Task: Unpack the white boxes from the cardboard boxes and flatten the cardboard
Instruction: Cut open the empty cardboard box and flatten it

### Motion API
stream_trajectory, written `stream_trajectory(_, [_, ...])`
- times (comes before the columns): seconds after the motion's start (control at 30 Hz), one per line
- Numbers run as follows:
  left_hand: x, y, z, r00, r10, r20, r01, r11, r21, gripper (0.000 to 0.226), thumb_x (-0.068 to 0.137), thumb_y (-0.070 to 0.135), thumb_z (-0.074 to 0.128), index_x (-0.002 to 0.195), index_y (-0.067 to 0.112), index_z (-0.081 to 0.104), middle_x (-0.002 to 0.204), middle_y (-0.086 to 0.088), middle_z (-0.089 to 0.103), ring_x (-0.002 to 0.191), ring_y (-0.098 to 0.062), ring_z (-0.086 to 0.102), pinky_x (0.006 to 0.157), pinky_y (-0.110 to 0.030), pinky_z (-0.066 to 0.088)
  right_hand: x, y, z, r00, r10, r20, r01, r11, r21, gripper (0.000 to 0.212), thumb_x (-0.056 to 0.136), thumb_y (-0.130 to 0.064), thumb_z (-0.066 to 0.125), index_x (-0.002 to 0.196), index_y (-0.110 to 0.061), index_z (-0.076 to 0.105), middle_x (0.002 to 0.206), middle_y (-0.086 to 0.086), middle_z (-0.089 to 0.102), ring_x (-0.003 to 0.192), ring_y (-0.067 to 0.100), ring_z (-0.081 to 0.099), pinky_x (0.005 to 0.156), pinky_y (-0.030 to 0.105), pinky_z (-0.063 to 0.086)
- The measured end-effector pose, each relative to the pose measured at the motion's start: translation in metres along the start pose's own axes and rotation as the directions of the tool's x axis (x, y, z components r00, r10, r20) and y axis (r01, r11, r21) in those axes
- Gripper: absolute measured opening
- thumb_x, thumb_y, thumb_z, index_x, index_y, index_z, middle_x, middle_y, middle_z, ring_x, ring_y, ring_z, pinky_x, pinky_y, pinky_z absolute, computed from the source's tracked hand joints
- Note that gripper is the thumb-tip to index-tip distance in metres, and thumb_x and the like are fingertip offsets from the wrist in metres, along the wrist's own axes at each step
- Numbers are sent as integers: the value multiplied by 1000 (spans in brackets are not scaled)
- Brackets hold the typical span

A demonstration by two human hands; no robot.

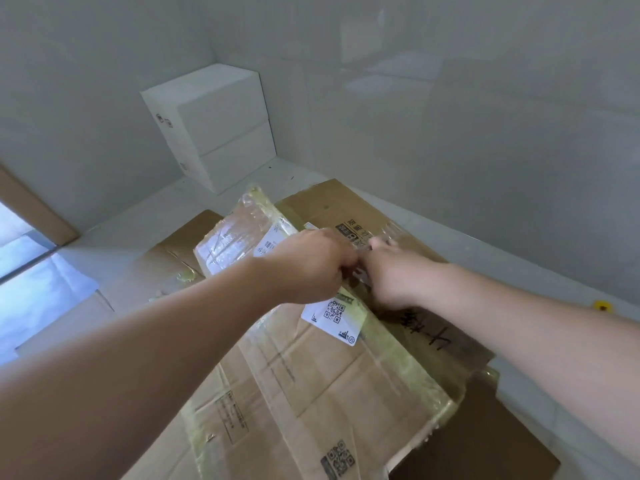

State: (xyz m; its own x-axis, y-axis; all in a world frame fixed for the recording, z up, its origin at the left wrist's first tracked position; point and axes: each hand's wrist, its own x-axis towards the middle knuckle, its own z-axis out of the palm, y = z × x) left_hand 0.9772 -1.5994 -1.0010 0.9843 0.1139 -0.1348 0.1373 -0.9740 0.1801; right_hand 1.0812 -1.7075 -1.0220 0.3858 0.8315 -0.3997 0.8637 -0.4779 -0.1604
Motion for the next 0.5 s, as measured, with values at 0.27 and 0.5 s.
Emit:
stream_trajectory(0.27, [-23,22,-60,943,-334,9,321,913,253,18,83,22,43,88,18,60,82,0,60,71,-21,52,56,-26,41,-26,-4,-60,942,-143,-303,114,987,-113,44,78,-4,52,119,-15,42,117,11,40,105,31,48,71,33,37])
stream_trajectory(0.5, [-83,9,-65,817,-576,27,528,766,367,21,84,38,44,95,26,58,90,5,59,82,-19,56,64,-28,41,-34,45,-79,812,-164,-560,-143,875,-462,47,86,3,40,133,3,40,144,24,29,133,38,29,100,38,37])
